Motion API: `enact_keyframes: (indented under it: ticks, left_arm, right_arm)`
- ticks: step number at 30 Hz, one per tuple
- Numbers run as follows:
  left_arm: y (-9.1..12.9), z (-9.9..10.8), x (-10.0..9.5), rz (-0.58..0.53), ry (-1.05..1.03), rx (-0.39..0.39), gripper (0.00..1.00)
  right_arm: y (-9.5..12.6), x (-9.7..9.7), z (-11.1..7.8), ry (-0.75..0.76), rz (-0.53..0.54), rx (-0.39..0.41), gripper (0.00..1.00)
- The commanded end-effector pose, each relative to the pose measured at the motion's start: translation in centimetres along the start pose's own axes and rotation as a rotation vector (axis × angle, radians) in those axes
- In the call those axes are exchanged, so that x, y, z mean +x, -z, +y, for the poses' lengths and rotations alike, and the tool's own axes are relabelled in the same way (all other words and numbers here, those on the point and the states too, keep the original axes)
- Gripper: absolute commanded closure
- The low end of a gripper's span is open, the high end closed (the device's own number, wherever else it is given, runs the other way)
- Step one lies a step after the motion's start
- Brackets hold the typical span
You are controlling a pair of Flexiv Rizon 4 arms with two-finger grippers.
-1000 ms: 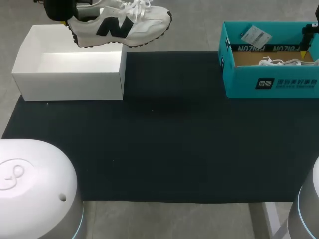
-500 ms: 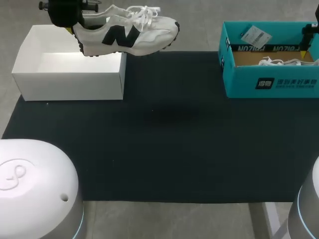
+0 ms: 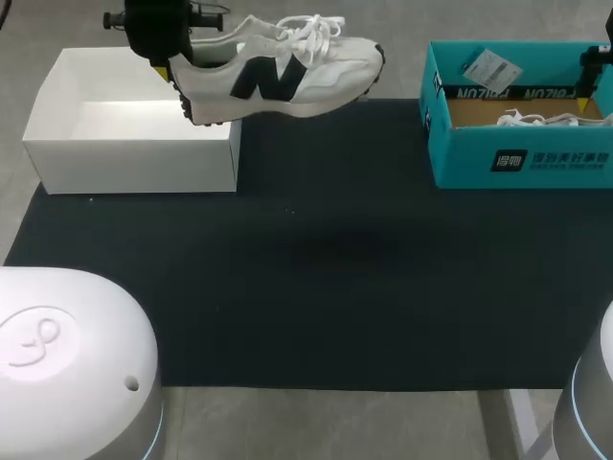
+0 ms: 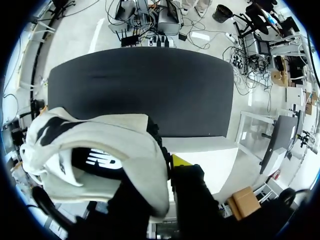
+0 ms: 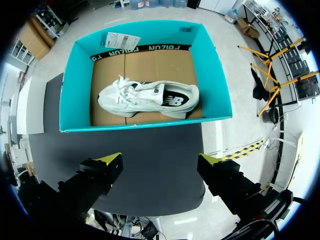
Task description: Take the shoe out of the shoebox, open the shoe tongue, remove and reinsert the insole, then place the shoe into the shoebox
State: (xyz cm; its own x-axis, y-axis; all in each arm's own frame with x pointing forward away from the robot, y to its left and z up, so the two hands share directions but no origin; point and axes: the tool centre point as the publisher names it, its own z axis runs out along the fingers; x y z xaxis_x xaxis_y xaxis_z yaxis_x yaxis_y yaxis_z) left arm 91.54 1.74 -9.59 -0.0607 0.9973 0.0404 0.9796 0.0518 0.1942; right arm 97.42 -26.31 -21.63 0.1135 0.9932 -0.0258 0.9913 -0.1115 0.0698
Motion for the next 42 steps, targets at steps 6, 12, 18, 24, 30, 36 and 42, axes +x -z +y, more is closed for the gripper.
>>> enact_keyframes:
  ticks: [6,12,18,24,30,36,42]
  left_arm:
    - [-2.0,-4.0,-4.0,-0.043,-0.025,-0.043,1.0]
    - [-3.1,-5.4,-5.3,-0.099,0.003,-0.01,1.0]
    - [-4.4,-6.7,-7.3,-0.089,-0.013,0.041,1.0]
    - [-7.0,-7.4,-8.5,-0.003,-0.088,0.023,1.0]
    - [-9.5,-8.2,-9.4,-0.043,-0.107,0.037,1.0]
    - [-12.5,-10.1,-10.6,-0.051,-0.097,0.04,1.0]
    - [-15.1,-11.7,-11.6,-0.034,-0.112,0.021,1.0]
  right_arm:
    - [0.0,0.0,-0.1,-0.001,0.0,-0.002,0.0]
    - [0.0,0.0,-0.1,-0.001,0.0,-0.002,0.0]
    - [0.0,0.0,-0.1,-0.001,0.0,-0.002,0.0]
    - [0.0,0.0,-0.1,-0.001,0.0,-0.002,0.0]
    - [0.0,0.0,-0.1,-0.001,0.0,-0.002,0.0]
    - [0.0,0.0,-0.1,-0.001,0.0,-0.002,0.0]
    - [0.0,0.0,-0.1,-0.001,0.0,-0.002,0.0]
